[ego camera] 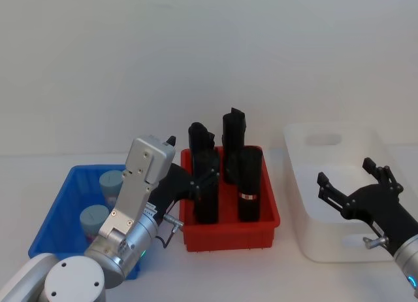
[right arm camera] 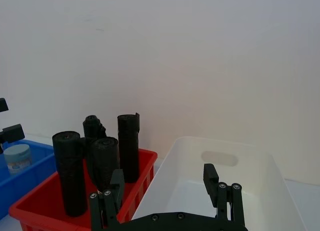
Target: Pick the cotton swabs from the blue box and place them into the white box.
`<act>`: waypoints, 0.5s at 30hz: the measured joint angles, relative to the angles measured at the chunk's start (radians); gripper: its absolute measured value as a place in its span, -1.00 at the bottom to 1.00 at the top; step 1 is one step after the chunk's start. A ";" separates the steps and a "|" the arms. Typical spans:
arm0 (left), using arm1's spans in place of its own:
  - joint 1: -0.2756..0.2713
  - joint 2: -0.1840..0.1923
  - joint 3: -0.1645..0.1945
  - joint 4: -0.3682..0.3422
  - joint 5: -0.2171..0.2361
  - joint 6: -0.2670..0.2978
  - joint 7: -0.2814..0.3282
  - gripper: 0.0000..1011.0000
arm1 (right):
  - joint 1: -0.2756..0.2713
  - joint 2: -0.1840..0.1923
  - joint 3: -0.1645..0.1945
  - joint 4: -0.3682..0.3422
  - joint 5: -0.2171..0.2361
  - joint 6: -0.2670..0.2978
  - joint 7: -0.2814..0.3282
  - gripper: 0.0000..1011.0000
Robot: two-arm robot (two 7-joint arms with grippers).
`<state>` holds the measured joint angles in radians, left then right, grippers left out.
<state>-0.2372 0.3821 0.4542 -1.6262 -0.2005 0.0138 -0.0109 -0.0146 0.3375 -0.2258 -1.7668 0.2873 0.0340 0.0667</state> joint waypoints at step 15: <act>0.000 0.000 0.000 0.000 0.000 0.000 0.000 0.98 | 0.000 0.000 0.000 0.000 0.000 0.000 0.000 0.98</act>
<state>-0.2372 0.3821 0.4542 -1.6262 -0.2003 0.0139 -0.0109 -0.0146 0.3375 -0.2258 -1.7667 0.2874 0.0341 0.0667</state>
